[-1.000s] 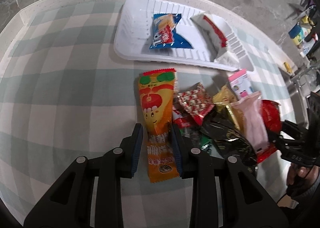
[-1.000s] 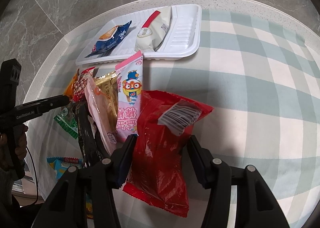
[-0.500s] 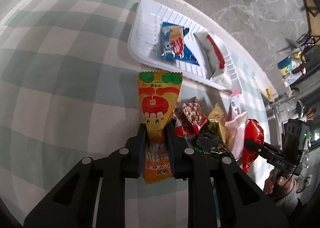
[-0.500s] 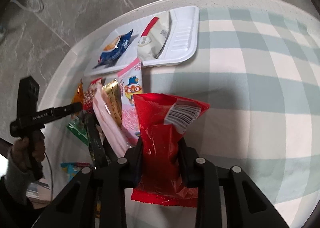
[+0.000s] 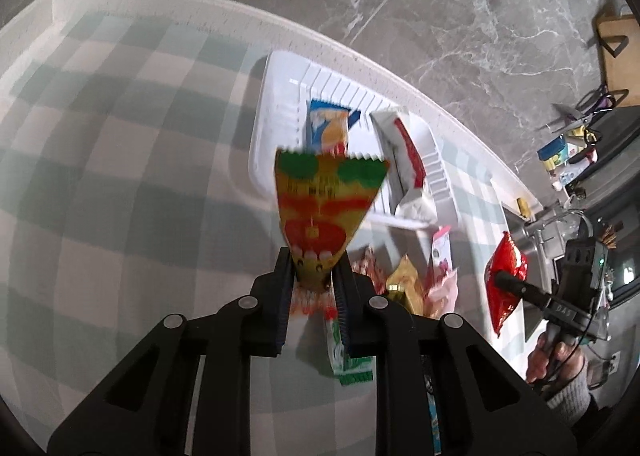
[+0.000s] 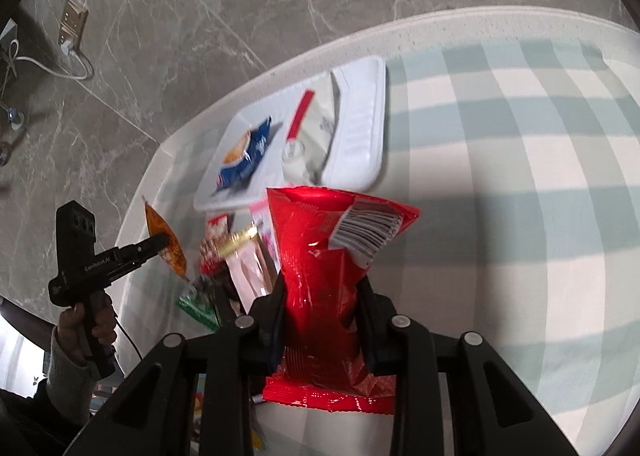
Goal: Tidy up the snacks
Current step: 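Lower both bags into the white tray and open both tools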
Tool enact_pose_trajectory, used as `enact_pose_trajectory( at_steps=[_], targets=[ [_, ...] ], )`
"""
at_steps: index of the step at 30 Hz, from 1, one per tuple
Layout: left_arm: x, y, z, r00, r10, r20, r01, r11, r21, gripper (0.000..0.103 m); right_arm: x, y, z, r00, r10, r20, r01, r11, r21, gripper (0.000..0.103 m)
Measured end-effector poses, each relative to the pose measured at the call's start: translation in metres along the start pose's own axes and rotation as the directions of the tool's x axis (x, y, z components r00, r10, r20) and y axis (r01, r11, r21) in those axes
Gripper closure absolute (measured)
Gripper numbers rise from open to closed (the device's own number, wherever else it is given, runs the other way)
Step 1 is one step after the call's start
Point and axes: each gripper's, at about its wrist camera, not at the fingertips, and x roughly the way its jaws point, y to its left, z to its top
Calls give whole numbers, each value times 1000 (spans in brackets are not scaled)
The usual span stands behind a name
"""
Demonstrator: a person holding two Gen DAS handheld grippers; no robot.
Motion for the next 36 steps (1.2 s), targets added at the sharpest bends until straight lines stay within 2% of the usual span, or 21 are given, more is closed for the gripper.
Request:
enact_pose_trajectory(
  at_steps=[15,22,30,36],
  targets=[
    [13,-12,72,998,19,52,-22,998,61,85,20,12,77,999,-13,34,15,998,-59,71],
    [39,-9,103,998,48,37,-52,994,94,85,40,9,101,999,-26,25,27,998,-59,71],
    [71,-5,116,997,79,10,-79,989,123,85,71,3,122,998,-57,-3,57,997,-58,71],
    [83,-7,111,994,106,-1,-104,984,143,85,83,8,129,994,-109,-5,108,990,-93,60]
  ],
)
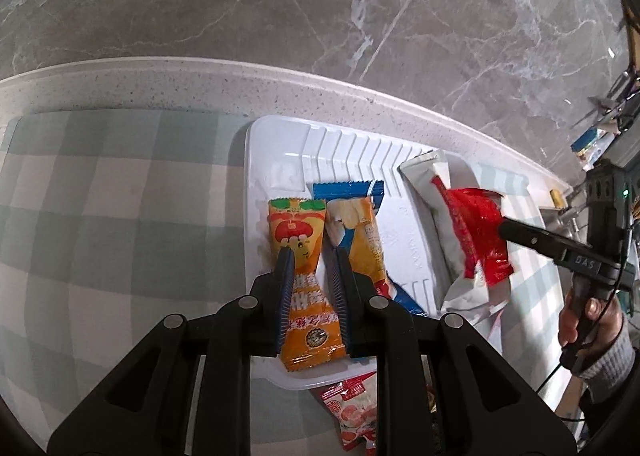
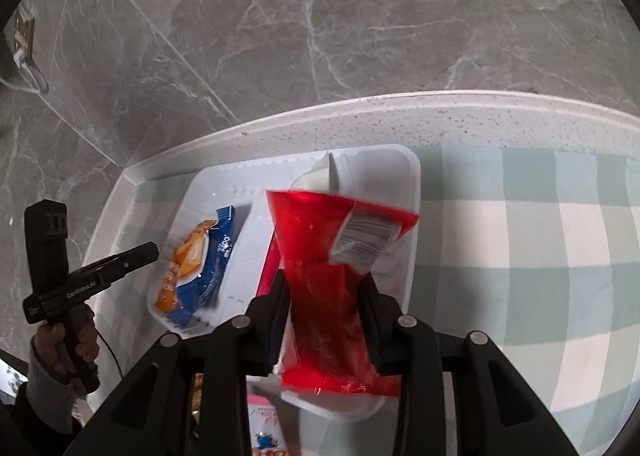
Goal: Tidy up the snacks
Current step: 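Lower both bags into the white tray and open both tools, then grasp the pink wafer pack with the right tool while the left approaches the green bag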
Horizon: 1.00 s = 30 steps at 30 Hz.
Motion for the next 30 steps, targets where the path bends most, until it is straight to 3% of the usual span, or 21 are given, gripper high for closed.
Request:
enact_pose_trajectory(
  at_steps=[2,10,19,30],
  targets=[
    [-1,-1,-3,1000,5,2,-5,1000,4,85,-2,4,1,1000,-19,12,19,1000,-22,53],
    [-23,-10,-20,1000,5,23,-5,1000,13,85,-28,18,-8,998,-33,54,37,997,-71,51],
    [-50,-24,-65,1000,1,-4,-1,999,49,85,-58,39,-59,998,-37,47,43,990,-138,45],
    [-47,-33,-113,997,10,-75,-7,999,37,85,-39,46,-121,993,-114,-25,107,971,-212,45]
  ],
)
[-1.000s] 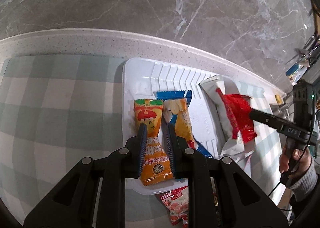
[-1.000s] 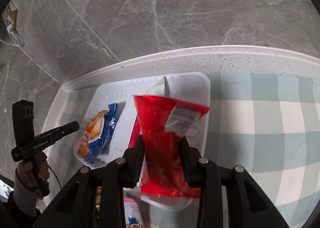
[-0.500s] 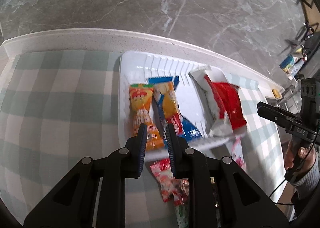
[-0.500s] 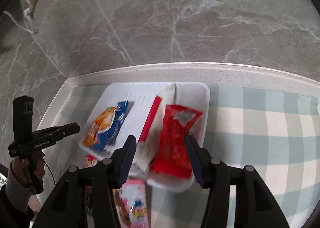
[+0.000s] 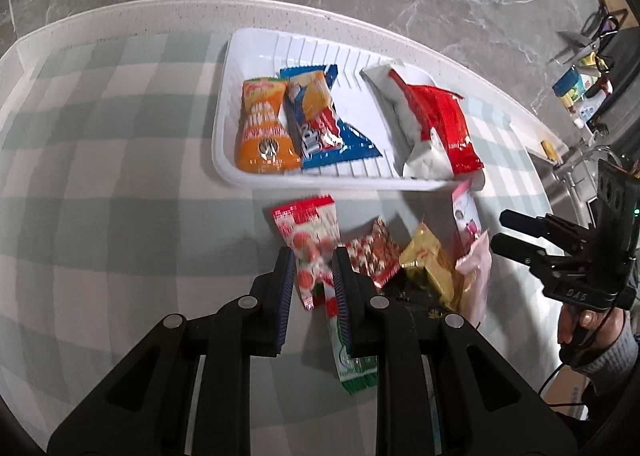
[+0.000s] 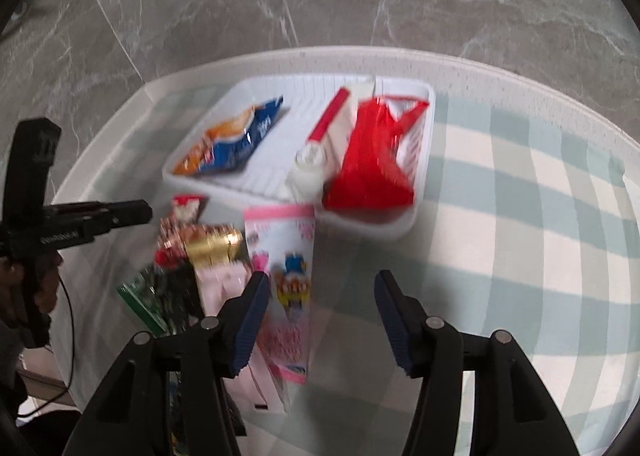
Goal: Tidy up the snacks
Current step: 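Grasp the pink wafer pack with the right tool while the left approaches the green bag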
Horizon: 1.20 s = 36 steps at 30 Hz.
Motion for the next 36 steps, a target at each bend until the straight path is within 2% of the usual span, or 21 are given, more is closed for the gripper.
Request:
enact_pose_trajectory(
  at_steps=[13,20,24,31,36],
  targets=[
    [-3,-5,-19,1000,-16,-24,16,1000,-3,85,17,26,-14,998,32,-53,-36,996,-79,45],
    [0,-6,-19,999,-17,-39,17,1000,0,85,29,23,-8,997,36,-73,-40,998,-57,45],
    [2,-8,-20,998,-20,-53,21,1000,15,85,33,18,-12,995,30,-93,-35,998,-48,51],
    [11,-17,-30,995,-20,-101,25,998,49,84,31,23,-17,996,17,-84,-25,996,-89,68],
    [15,-21,-34,994,-10,-110,15,999,51,80,30,24,-20,997,19,-79,-26,996,-83,68]
  ],
)
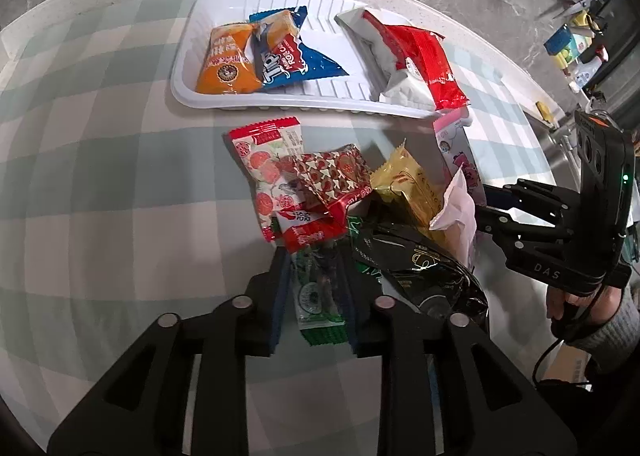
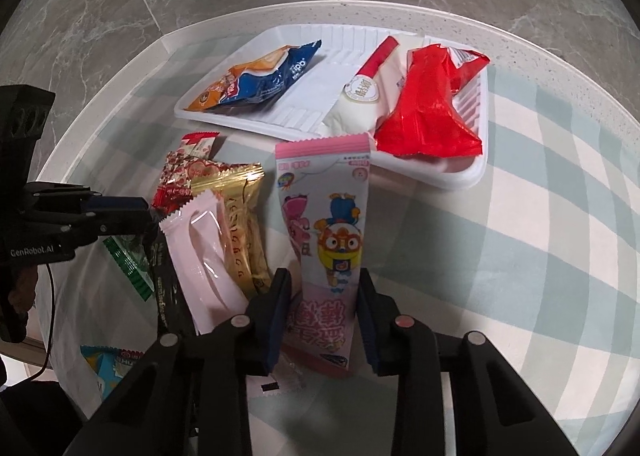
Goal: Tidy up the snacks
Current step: 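Grasp the pink wafer pack with the right tool while the left approaches the green bag, then lower the left tool onto the green bag while the right holds the pink pack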
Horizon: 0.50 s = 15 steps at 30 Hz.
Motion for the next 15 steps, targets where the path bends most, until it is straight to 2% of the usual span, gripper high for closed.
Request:
enact_pose_trajectory(
  at_steps=[5,15],
  targets=[
    [6,0,2,1000,1,-22,-1,1000,-14,80,1,1,-1,1000,1,3,-1,1000,-2,68],
    [7,3,5,997,-48,-62,44,997,-61,79,0,0,-1,1000,4,4,-4,1000,4,68]
  ],
)
